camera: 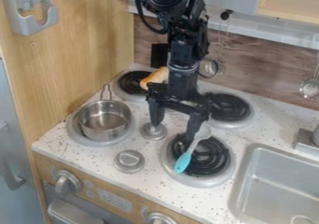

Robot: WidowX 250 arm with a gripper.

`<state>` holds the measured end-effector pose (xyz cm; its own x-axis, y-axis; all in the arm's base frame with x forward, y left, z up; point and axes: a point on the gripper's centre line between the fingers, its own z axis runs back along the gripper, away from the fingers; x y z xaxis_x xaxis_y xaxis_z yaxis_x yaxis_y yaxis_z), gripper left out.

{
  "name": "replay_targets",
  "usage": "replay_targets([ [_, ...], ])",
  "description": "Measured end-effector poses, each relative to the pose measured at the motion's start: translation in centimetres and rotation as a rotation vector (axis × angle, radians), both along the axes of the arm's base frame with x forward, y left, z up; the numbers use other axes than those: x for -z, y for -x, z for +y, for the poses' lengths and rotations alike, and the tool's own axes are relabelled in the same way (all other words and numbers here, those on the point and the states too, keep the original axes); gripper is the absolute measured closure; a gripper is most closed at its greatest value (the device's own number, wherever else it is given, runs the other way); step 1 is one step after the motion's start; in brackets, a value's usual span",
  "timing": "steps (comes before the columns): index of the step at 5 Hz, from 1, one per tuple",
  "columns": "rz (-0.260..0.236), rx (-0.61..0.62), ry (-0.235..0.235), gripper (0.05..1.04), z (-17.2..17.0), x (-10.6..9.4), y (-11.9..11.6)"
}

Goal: Move the silver pot to the upper right burner

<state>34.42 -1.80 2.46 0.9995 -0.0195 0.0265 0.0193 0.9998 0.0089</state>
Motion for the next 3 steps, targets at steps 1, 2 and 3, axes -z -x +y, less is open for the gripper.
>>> replay_targets([
  [1, 0.032, 0.001, 0.001, 0.085, -0.1, 1.0, 0.4],
  [2, 0.041, -0.007, 0.011, 0.085, -0.2, 1.0, 0.2],
  [3, 0.019, -0.080, 0.016, 0.085, 1.9, 0.7, -1.0],
])
